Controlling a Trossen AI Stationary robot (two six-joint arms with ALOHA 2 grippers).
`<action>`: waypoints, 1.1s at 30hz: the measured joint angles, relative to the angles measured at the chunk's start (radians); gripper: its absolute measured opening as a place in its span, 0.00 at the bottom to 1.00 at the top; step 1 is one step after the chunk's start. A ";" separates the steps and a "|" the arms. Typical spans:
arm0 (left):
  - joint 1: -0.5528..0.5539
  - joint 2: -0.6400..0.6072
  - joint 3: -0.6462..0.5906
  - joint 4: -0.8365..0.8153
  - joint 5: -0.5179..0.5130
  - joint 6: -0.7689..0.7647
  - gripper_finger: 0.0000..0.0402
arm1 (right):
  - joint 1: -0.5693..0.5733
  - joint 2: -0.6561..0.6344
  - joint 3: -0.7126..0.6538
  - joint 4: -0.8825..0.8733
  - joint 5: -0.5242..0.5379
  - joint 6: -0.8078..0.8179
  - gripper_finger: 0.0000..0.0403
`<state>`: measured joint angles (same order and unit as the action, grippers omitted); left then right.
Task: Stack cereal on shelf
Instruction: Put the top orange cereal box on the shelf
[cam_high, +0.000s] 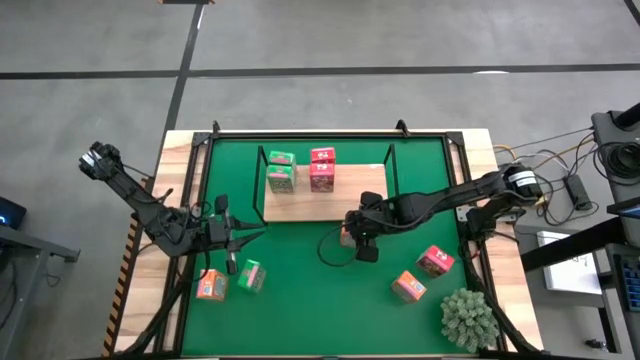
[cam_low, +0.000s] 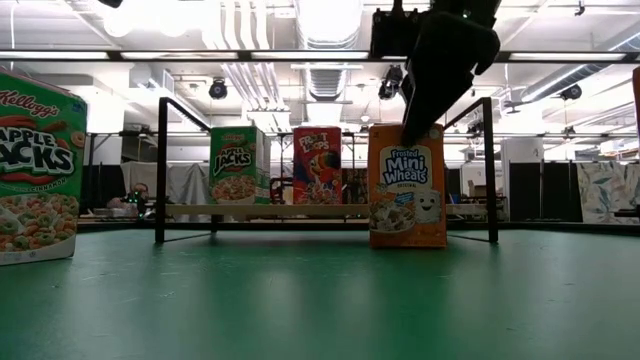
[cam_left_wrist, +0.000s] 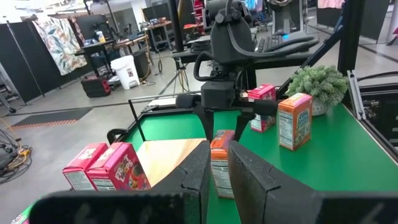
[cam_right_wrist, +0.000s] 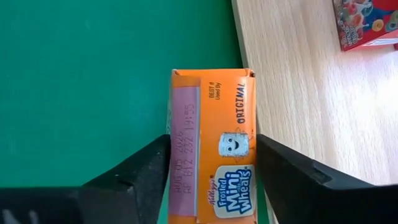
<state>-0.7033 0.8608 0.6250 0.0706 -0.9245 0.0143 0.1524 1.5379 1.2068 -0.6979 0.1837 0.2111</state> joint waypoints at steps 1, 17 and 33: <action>0.000 0.000 0.000 0.000 0.000 0.000 0.10 | 0.000 -0.002 0.000 0.000 0.000 0.000 0.52; 0.000 0.002 0.000 0.000 0.000 -0.016 0.10 | -0.007 -0.025 0.220 -0.219 -0.046 -0.073 0.45; 0.000 0.002 0.000 0.000 0.000 -0.049 0.10 | -0.370 -0.026 0.524 -0.471 -0.053 -0.495 0.44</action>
<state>-0.7033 0.8627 0.6250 0.0708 -0.9245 -0.0348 -0.2172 1.5120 1.7308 -1.1692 0.1307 -0.2834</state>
